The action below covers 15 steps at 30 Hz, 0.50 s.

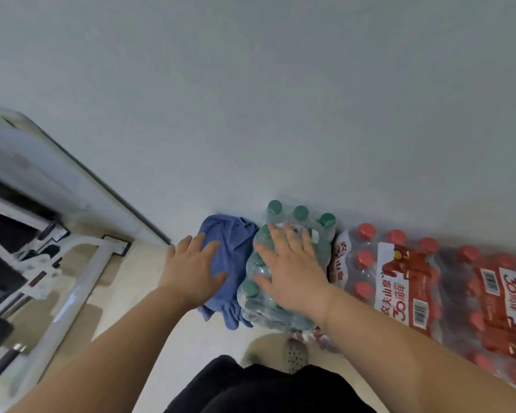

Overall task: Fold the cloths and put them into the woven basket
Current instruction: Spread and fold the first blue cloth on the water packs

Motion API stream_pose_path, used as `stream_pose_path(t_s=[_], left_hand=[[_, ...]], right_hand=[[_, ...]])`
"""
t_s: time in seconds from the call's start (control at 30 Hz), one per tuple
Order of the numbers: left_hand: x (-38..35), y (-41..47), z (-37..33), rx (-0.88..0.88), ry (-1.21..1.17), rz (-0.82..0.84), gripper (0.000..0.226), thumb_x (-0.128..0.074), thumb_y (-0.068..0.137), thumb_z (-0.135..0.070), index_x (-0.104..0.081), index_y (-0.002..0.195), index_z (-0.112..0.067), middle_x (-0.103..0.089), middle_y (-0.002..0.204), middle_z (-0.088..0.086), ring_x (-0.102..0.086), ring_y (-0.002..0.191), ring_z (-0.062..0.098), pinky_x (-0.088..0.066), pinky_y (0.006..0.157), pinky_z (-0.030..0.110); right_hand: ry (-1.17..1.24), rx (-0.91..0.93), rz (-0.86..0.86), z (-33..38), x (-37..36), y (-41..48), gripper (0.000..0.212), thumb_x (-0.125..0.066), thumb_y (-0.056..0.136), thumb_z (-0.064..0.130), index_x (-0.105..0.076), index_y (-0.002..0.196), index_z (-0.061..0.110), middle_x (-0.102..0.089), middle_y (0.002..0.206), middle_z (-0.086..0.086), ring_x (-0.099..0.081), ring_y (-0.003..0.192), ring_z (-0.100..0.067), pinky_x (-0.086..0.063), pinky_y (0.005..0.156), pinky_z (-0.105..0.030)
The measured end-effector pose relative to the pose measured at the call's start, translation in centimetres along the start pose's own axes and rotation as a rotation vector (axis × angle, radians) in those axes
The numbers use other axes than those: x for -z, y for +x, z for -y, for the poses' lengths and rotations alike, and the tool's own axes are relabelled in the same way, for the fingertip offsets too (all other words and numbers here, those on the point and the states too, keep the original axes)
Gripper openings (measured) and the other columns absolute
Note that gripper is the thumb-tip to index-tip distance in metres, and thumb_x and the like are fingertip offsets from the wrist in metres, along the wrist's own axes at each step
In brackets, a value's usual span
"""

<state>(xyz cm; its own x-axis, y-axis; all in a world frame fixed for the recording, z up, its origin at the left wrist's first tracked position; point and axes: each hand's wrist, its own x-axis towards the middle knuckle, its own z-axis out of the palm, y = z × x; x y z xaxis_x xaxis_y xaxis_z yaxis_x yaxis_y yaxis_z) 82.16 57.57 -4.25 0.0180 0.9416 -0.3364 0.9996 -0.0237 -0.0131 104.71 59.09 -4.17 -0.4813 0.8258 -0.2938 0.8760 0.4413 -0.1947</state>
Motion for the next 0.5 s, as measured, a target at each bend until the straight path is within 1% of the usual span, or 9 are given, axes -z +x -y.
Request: stream_pose_path(t_s=[0.1,0.2,0.33,0.4,0.5], left_hand=[[-1.3,1.0,2.3,0.025,-0.022,0.045,0.07,-0.046,0.087,-0.066,-0.031,0.148,-0.035,-0.033,0.155,0.001,-0.027,0.142,0.027,-0.025,0.114,0.044],[-2.7,2.6,5.1,0.017,-0.029,0.091,0.071,-0.046,0.087,-0.066,-0.031,0.149,-0.035,-0.034,0.155,0.001,-0.028,0.143,0.027,-0.027,0.113,0.044],[-4.8,5.9,10.1,-0.004,-0.099,0.173,0.072,-0.048,0.086,-0.066,-0.03,0.149,-0.035,-0.032,0.157,0.0,-0.029,0.143,0.027,-0.029,0.114,0.044],[-5.6,7.8,12.6,-0.037,-0.116,0.224,0.071,-0.049,0.087,-0.064,-0.03,0.149,-0.034,-0.032,0.157,-0.001,-0.031,0.142,0.026,-0.03,0.114,0.043],[-6.3,10.6,15.6,-0.127,-0.112,0.284,0.071,-0.05,0.088,-0.061,-0.03,0.149,-0.033,-0.031,0.157,-0.001,-0.032,0.141,0.026,-0.033,0.112,0.043]], right_hand=[[-0.034,0.045,0.055,2.0,-0.4,2.1,0.071,-0.03,0.098,0.063,-0.009,0.158,0.03,0.014,0.165,-0.01,0.023,0.149,-0.035,0.012,0.118,-0.06],[-0.1,0.079,0.086,4.4,-0.7,4.8,0.073,-0.032,0.098,0.061,-0.011,0.158,0.024,0.01,0.165,-0.012,0.023,0.149,-0.037,0.012,0.117,-0.061],[-0.122,0.057,0.237,8.2,-1.4,9.0,0.072,-0.037,0.099,0.055,-0.017,0.157,0.018,0.005,0.166,-0.012,0.016,0.15,-0.038,0.004,0.121,-0.057],[-0.033,-0.028,0.302,9.9,-2.4,11.1,0.07,-0.039,0.099,0.054,-0.021,0.156,0.018,0.001,0.166,-0.012,0.008,0.151,-0.038,-0.004,0.122,-0.054],[0.212,-0.258,0.333,11.5,-4.3,14.1,0.069,-0.044,0.096,0.058,-0.027,0.153,0.023,-0.007,0.165,-0.01,-0.006,0.15,-0.037,-0.015,0.121,-0.05]])
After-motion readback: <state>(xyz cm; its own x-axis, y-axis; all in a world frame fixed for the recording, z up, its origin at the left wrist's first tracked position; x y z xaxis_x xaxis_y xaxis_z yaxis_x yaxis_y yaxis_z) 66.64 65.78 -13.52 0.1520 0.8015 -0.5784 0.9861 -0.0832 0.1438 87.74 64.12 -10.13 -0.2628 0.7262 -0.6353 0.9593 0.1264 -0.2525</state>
